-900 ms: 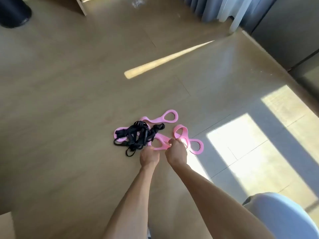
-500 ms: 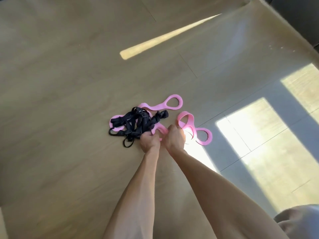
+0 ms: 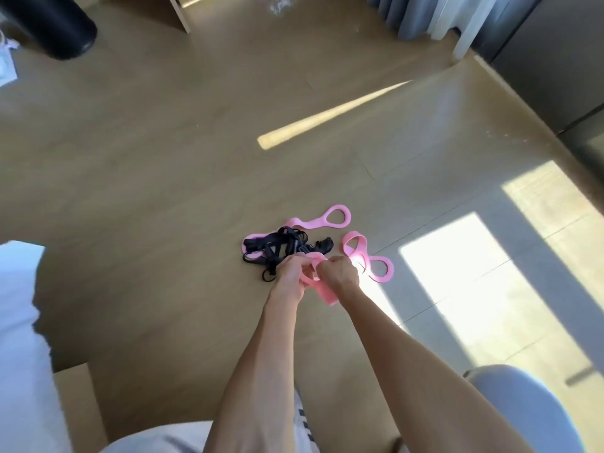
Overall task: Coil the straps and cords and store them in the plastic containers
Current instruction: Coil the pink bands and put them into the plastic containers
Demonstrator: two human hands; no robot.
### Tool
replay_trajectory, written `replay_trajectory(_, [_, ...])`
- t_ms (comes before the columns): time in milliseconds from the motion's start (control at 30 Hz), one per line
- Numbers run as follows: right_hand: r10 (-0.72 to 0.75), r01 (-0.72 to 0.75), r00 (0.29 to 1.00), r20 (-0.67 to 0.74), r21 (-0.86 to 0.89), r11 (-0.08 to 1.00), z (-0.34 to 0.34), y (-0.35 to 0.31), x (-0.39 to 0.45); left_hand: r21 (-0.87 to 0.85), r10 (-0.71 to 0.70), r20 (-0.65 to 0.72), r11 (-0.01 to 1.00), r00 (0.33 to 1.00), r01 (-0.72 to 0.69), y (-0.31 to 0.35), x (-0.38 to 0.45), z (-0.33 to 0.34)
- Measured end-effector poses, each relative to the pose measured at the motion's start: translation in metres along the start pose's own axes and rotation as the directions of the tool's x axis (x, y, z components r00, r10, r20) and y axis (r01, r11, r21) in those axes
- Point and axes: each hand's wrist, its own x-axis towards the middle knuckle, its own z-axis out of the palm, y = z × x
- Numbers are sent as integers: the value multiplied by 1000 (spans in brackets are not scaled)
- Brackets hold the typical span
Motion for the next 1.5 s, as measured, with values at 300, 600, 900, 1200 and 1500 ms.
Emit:
replay_trajectory(300, [3, 49, 990, -141, 360, 932, -115, -107, -214, 31, 175, 91, 983, 980, -179, 111, -252, 10])
replay_trajectory(600, [-245, 319, 929, -277, 267, 909, -220, -259, -462, -236, 161, -53, 957, 986, -169, 233, -527, -2])
replay_trajectory(900, [-413, 448, 888, -200, 178, 876, -261, -341, -598, -171, 5, 82, 985, 997, 9, 296, -647, -35])
replay_trajectory(1200, [-708, 729, 683, -180, 228, 646, -304, -434, -626, -183, 617, -83, 762, 782, -621, 416, -720, -80])
replay_trajectory(1500, [-859, 851, 444, -254, 420, 316, -339, -577, -671, 93, 881, 69, 462, 469, -882, 526, -802, -75])
